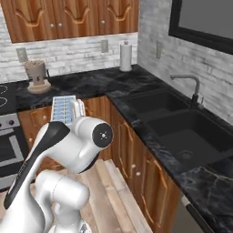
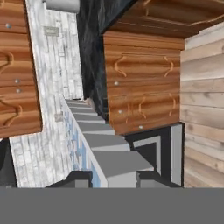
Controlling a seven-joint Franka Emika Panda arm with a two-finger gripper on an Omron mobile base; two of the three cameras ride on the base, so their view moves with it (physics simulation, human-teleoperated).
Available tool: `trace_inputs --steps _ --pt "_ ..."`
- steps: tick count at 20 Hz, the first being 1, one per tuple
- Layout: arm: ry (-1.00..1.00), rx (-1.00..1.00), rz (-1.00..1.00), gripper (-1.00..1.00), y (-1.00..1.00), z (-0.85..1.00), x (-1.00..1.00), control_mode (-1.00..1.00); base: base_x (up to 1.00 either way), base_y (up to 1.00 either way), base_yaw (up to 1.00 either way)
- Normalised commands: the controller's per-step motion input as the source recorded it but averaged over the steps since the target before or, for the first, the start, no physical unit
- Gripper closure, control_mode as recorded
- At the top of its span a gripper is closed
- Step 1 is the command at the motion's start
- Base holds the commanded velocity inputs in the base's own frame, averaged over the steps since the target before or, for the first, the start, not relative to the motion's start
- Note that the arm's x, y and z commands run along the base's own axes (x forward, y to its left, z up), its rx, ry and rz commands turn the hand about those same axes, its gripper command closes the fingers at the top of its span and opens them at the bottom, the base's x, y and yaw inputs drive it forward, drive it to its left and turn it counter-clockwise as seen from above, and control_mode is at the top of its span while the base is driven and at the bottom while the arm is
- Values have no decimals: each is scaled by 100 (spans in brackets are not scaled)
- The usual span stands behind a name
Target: The ice cube tray has been filled with water. Take the tray and place it in the freezer to make ice. Close the freezer door after placing the tray.
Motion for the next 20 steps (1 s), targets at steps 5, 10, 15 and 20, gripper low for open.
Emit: trace_inputs --steps 5,10,15,20 --pt "0 0 0 100 0 0 0 100 0 54 52" --pt "0 0 0 100 0 0 0 100 0 61 50" --pt "0 0 0 100 0 0 0 100 0 59 49" --pt "0 0 0 100 0 0 0 100 0 61 48"
